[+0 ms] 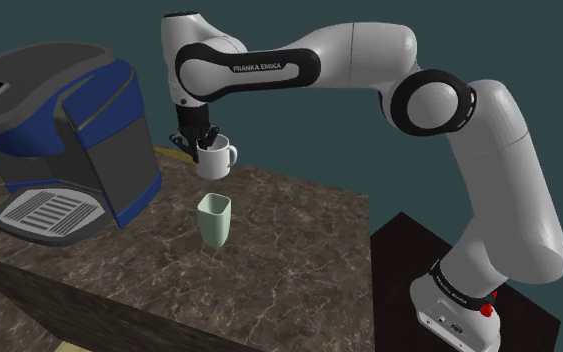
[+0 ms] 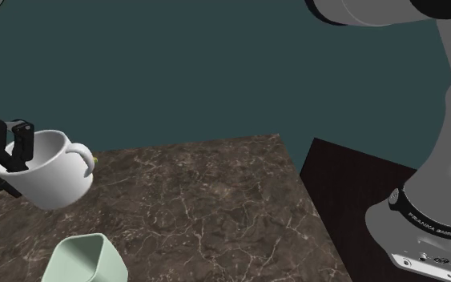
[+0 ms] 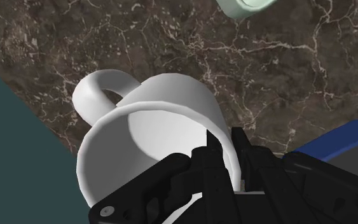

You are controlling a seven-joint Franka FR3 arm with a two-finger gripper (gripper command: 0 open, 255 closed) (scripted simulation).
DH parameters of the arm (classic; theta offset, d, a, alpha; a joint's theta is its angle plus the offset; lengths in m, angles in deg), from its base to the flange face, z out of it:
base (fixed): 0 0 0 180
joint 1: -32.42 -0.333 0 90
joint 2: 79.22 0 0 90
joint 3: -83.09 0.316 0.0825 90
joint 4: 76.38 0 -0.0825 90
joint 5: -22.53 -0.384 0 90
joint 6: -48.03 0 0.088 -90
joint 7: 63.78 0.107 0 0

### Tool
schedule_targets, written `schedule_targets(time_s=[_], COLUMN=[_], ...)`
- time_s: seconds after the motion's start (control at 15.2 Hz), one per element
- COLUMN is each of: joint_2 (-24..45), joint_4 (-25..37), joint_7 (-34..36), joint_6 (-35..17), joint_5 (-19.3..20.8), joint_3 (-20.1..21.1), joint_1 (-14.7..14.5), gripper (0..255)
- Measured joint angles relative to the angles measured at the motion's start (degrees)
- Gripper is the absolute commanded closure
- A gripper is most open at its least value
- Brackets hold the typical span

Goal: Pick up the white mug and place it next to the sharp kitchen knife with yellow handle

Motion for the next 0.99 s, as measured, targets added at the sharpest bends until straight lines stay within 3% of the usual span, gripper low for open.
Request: schedule_targets(time_s=[0.99], joint_2=[2.47], joint_4=[-7.79], joint_7=[1.13], joint_6=[-9.94], joint_5=[1.12], joint_3=[-0.72], joint_1=[0.81], gripper=[255])
